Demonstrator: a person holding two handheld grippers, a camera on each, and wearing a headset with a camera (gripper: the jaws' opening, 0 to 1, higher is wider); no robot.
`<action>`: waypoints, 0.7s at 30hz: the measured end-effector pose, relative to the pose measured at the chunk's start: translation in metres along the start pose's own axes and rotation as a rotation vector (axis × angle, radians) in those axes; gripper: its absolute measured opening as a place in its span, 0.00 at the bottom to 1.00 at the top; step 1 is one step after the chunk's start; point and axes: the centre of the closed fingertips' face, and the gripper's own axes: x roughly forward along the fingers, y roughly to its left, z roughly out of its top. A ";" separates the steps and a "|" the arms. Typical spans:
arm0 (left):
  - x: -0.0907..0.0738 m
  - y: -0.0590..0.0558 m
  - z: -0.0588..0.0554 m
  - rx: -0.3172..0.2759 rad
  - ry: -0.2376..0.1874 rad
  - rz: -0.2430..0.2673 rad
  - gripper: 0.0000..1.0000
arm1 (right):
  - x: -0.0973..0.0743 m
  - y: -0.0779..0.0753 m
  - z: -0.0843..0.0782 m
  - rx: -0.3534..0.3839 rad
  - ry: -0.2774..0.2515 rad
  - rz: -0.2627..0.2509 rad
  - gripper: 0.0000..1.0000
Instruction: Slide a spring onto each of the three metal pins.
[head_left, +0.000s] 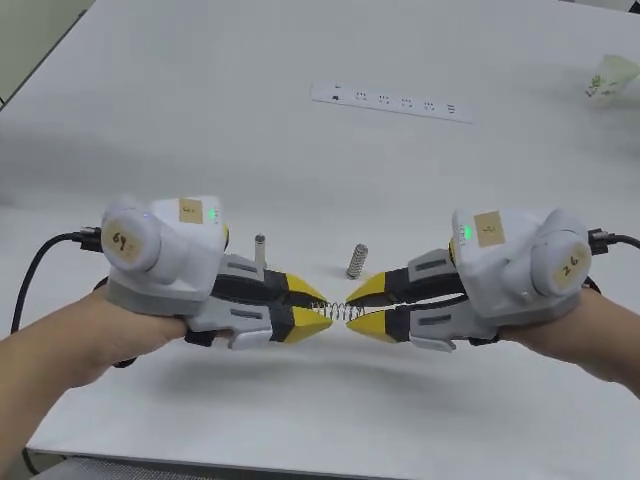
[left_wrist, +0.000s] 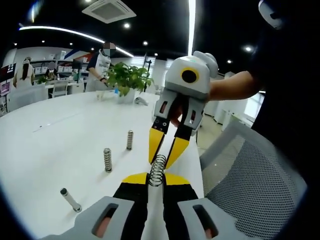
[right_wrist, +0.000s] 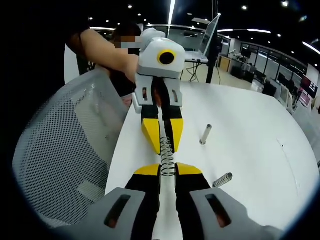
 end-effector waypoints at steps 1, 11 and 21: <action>0.000 -0.001 0.000 0.002 0.001 -0.005 0.02 | 0.000 0.000 0.000 0.010 -0.001 0.000 0.09; 0.002 -0.007 0.000 0.007 0.009 -0.032 0.02 | -0.005 0.004 -0.009 0.111 -0.011 0.003 0.13; 0.004 -0.010 0.001 -0.004 0.013 -0.047 0.02 | -0.010 0.004 -0.011 0.131 -0.028 -0.018 0.08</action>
